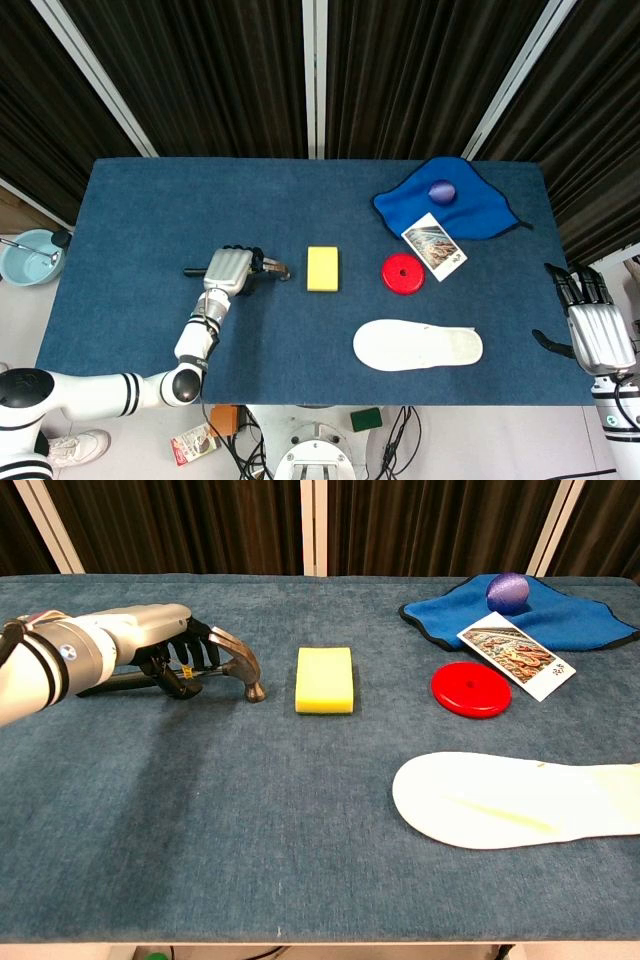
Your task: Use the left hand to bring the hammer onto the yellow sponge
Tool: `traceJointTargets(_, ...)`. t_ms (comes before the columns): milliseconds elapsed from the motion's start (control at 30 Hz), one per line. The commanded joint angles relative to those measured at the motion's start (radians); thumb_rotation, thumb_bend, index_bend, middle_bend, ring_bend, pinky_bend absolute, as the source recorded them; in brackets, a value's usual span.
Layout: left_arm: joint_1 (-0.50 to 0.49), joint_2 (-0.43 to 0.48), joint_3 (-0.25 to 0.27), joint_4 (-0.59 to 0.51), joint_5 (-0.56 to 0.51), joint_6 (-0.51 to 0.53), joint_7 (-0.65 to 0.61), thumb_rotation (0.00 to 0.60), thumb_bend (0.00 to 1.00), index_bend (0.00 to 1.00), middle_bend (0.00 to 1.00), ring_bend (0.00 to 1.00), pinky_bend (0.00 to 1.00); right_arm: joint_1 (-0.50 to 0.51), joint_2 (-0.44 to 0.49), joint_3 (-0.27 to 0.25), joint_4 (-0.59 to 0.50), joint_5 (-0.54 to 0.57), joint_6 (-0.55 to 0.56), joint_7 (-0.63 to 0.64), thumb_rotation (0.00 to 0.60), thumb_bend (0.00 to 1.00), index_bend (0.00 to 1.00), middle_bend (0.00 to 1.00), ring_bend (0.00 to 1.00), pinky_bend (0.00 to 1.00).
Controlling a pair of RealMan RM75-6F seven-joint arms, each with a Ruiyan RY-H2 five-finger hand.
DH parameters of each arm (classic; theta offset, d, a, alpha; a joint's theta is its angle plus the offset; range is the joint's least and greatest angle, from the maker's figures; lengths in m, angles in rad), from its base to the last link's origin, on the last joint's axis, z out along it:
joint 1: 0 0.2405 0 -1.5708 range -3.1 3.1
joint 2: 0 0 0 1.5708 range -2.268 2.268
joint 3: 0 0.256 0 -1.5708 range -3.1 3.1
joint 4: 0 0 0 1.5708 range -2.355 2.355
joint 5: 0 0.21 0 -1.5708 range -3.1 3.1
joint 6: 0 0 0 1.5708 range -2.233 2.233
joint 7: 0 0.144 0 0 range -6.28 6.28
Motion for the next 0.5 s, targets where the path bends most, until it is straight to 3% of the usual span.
traceJointTargets(33,0.001,0.000,-0.002,0.007,0.001,-0.015,-0.018,0.600,0.39,0.33,0.39,0.31,0.31,0.001,-0.001,-0.001,0.001,0.001,-0.003,0.001,0.600,0.12,0.07,0.12,0.00,0.07)
traceJointTargets(500,-0.005,0.007,0.013,0.014,0.018,-0.048,-0.054,0.600,0.47,0.39,0.43,0.34,0.31,-0.001,0.002,0.000,-0.005,0.007,-0.001,-0.005,0.600,0.12,0.07,0.12,0.00,0.07)
